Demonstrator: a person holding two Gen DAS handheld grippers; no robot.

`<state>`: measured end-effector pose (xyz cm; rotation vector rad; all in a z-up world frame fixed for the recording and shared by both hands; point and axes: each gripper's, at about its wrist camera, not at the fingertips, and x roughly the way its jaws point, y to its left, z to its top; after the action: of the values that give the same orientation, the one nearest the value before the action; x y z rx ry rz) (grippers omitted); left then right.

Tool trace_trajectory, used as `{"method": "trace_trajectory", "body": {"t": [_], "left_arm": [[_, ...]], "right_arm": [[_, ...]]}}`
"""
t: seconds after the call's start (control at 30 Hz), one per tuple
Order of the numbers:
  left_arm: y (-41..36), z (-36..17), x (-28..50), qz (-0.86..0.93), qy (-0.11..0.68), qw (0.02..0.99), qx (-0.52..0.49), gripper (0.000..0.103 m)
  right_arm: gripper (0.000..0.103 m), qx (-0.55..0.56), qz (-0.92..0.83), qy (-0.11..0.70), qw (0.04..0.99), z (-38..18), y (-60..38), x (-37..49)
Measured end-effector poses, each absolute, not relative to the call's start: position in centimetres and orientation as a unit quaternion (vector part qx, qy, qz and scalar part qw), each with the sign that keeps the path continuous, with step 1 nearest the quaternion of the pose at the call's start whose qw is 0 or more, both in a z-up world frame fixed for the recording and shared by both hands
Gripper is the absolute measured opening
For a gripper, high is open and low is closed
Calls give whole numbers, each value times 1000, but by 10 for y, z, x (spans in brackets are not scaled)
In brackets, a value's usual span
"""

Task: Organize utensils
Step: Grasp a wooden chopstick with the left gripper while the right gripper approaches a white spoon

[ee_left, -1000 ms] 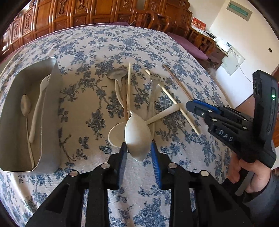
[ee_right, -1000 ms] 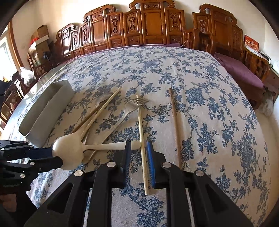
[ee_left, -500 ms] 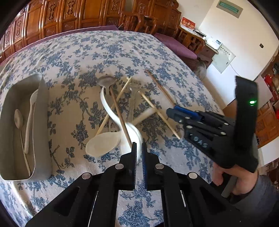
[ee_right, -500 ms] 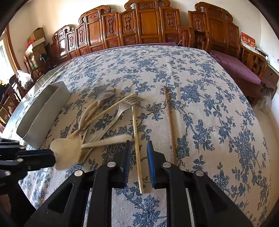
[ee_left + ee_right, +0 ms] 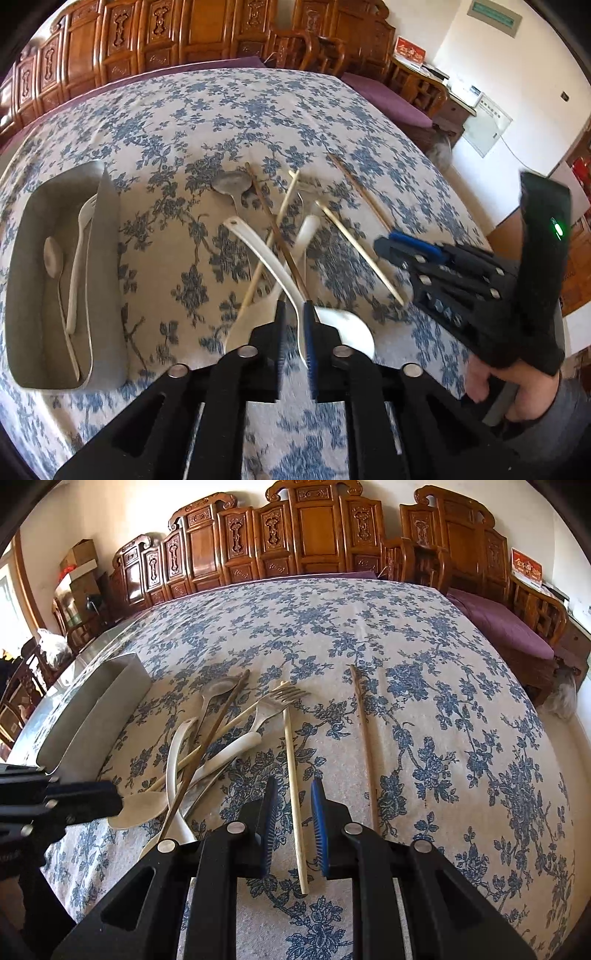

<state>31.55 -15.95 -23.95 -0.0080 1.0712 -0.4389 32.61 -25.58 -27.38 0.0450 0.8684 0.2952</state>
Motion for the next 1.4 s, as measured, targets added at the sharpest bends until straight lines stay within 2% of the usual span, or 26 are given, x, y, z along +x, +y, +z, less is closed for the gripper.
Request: {"method": "trace_trajectory", "body": {"t": [0.37,0.67,0.7,0.77,0.83,1.2,1.3,1.4], "left_arm": [[-194,-260,374,-174,530,830,26,15],[-205,-271,378,-146,551,819,69,14],[-205,-271,377,-146,550,819,69,13],[-202,-266,376,-151,540,826,59,4],[-201,-261,375,-157,535,829,55,0],[-198,-240,367,-169,517,837,60,0],[-197,-244,371,-168,533,828,50,0],[-199,-252,373,-169,542,822,53,4]], "right_arm": [[21,25,138,417,898,-273,-260,327],[21,32,138,418,897,-275,-262,330],[21,31,138,418,897,-275,-262,330],[21,30,138,417,898,-275,-261,329],[21,31,138,417,898,-274,-261,329],[21,27,141,418,897,-274,-256,329],[21,26,142,415,898,-273,-254,327],[21,27,140,415,899,-272,-255,328]]}}
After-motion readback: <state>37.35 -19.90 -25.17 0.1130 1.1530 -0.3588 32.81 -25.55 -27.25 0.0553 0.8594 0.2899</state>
